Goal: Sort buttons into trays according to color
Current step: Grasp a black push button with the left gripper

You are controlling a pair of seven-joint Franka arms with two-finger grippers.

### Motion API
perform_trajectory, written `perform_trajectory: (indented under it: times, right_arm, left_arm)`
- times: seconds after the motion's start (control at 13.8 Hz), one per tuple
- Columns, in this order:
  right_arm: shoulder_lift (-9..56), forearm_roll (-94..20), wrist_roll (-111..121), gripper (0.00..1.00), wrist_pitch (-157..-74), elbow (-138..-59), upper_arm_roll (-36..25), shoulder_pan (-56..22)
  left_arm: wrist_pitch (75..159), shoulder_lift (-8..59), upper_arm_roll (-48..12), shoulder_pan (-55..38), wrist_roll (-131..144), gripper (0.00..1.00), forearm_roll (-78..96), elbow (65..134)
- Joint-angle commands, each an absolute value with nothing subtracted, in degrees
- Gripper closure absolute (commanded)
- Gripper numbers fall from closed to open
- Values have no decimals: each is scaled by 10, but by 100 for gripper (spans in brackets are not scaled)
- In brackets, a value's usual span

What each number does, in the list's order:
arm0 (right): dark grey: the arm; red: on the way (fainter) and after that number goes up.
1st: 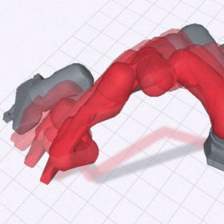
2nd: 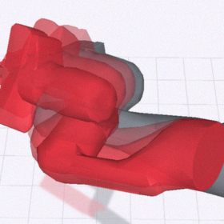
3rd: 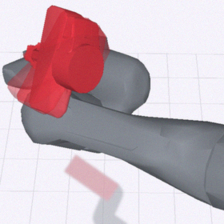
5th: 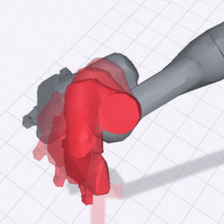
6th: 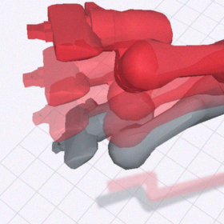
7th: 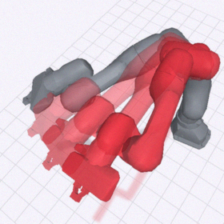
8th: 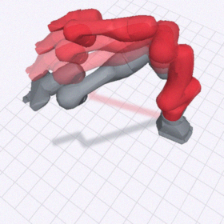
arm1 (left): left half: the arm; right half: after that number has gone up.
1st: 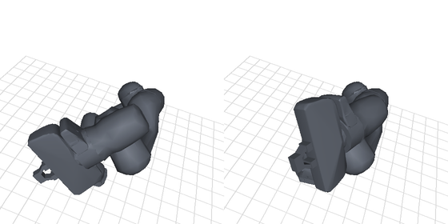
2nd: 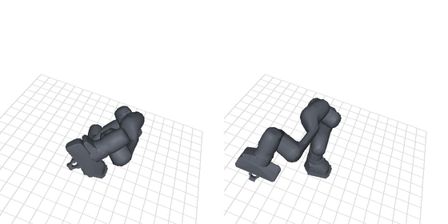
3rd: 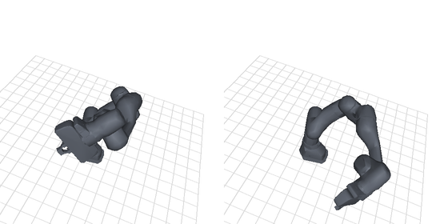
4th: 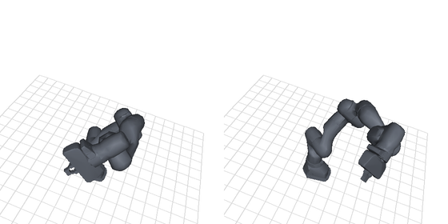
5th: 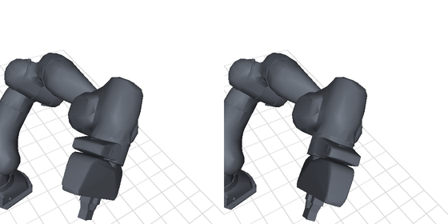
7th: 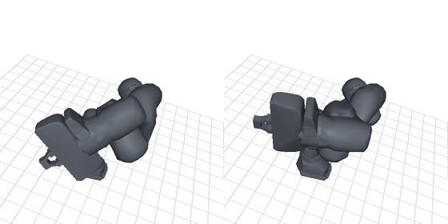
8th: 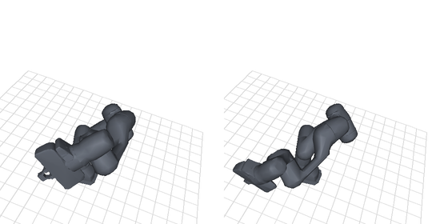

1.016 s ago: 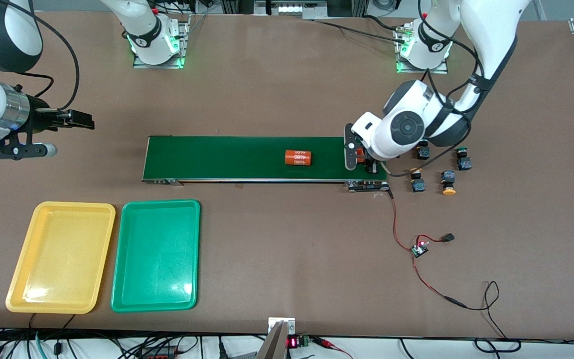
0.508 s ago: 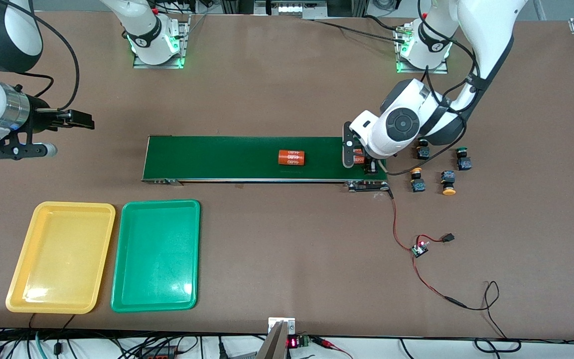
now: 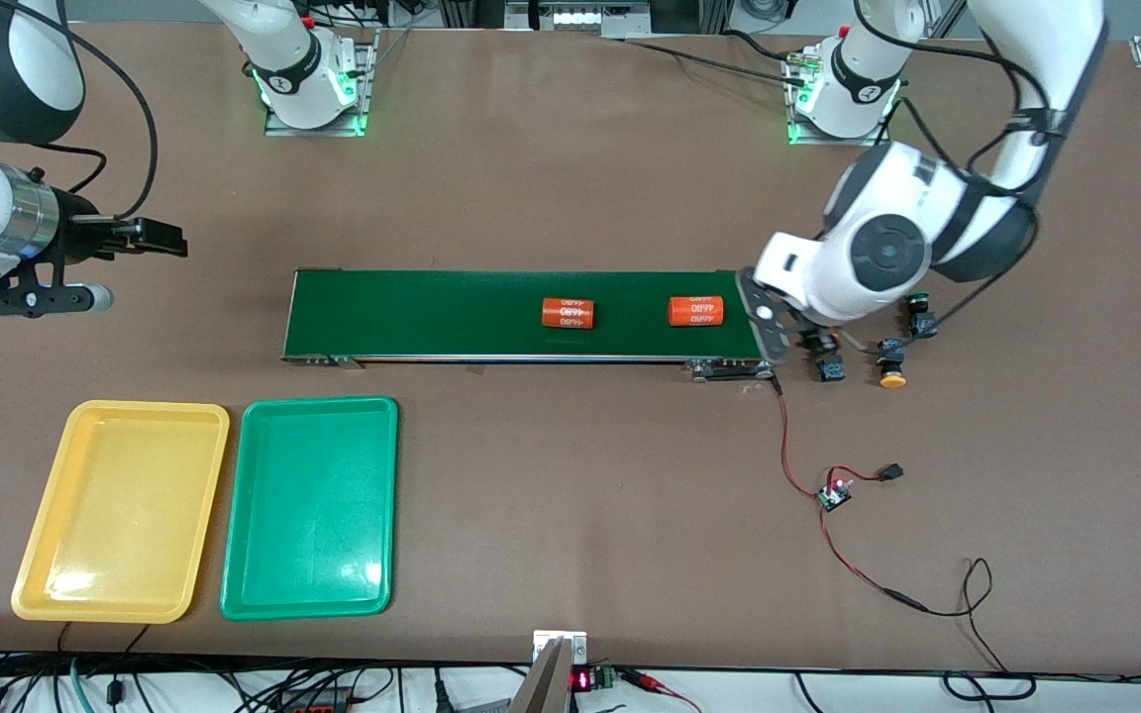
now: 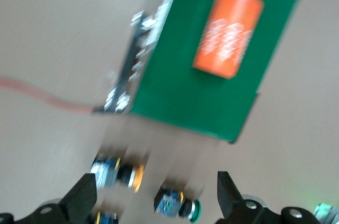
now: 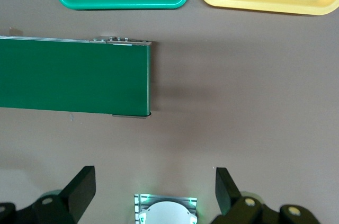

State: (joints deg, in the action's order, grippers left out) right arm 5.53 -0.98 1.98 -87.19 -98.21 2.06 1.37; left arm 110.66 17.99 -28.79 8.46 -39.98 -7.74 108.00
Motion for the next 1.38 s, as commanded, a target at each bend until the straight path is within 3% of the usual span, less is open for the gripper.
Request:
perform_trajectory:
  times: [0.0, 0.29, 0.58, 0.94, 1.31]
  right_arm:
    - [54, -18, 18, 0, -860, -981, 21, 15]
    - [54, -18, 17, 0, -862, -981, 21, 14]
    - [56, -18, 18, 0, -861, -981, 21, 14]
    - [56, -18, 18, 0, -861, -981, 21, 14]
    - [56, -18, 18, 0, -861, -981, 21, 14]
  left_arm:
    - [1085, 171, -231, 82, -311, 0, -68, 1068]
    - [1085, 181, -153, 81, -176, 0, -9, 1072]
    - [1100, 217, -150, 69, 63, 0, 0, 1074]
    - [1278, 264, -145, 56, 92, 0, -5, 1159]
    - [1334, 285, -128, 55, 92, 2, -6, 1172]
